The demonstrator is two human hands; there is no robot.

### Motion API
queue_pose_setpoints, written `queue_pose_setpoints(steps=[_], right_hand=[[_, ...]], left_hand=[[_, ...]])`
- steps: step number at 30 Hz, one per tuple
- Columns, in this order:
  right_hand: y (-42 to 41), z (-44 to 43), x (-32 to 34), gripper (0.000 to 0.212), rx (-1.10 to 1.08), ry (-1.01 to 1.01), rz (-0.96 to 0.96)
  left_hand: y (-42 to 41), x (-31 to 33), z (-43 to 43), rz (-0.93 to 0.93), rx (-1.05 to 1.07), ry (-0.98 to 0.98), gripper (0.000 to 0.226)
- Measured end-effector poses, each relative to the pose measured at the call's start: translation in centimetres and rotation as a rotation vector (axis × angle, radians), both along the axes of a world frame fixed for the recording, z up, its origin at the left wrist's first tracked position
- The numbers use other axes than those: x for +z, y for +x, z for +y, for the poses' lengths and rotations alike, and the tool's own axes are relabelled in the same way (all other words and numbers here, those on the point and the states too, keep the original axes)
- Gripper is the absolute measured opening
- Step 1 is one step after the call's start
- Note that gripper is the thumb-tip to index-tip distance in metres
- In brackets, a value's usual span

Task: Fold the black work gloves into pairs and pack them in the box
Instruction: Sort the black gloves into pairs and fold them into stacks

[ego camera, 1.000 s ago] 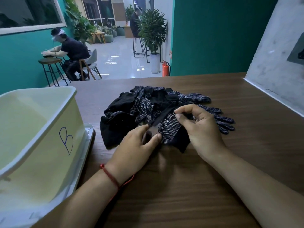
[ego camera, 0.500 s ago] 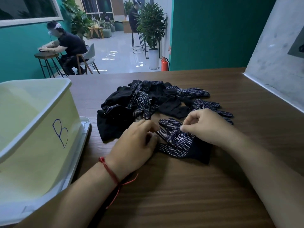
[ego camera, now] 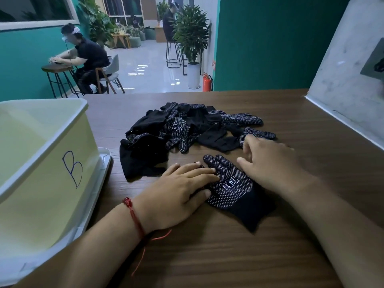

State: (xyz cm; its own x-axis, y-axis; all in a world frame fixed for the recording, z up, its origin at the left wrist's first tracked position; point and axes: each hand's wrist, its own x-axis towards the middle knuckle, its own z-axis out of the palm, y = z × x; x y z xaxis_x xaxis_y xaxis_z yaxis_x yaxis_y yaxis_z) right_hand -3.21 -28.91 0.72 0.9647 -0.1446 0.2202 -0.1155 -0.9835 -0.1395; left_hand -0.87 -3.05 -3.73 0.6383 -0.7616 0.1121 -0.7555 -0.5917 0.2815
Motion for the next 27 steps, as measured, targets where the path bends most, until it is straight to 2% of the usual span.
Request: queue_pose_setpoints(steps=[2,3,5,7,9,16,19,24,27], right_hand=[[0.1,0.2,-0.4,0.018,0.202,0.152,-0.201],[0.1,0.3,-0.7,0.019,0.340,0.243,-0.242],[-0.1,0.7,-1.6,0.022,0.571,0.261,-0.162],[-0.3,1.0,-2.4,0.030,0.669,0.230,0.002],[-0.2,0.7,-2.8,0.035,0.643,0.206,0.061],[-0.2,0.0,-2.9,0.049,0.527,0.092,0.041],[-0.1,0.1,-2.8,0.045,0.514,0.101,0.008],[-0.1,0.4,-2.7,0.015,0.564,0.104,-0.071],[-0.1,0.5,-2.8,0.025,0.517,0.054,-0.081]], left_hand=[[0.1,0.2,0.2,0.026,-0.012,-0.011,0.044],[0.1,0.3,0.2,0.045,-0.019,-0.012,0.042],[0.1,0.4,0.4,0.066,-0.024,-0.006,0.044],[0.0,0.7,0.4,0.061,-0.011,0.008,0.048],[0.0,0.8,0.5,0.049,0.017,0.019,0.047],[-0.2,1.1,0.8,0.004,0.101,-0.024,0.046],[-0.4,1.2,0.7,-0.031,0.121,-0.038,0.044],[-0.5,1.2,0.6,-0.080,0.130,-0.037,0.040],[-0.6,1.1,0.4,-0.131,0.135,-0.074,0.038]])
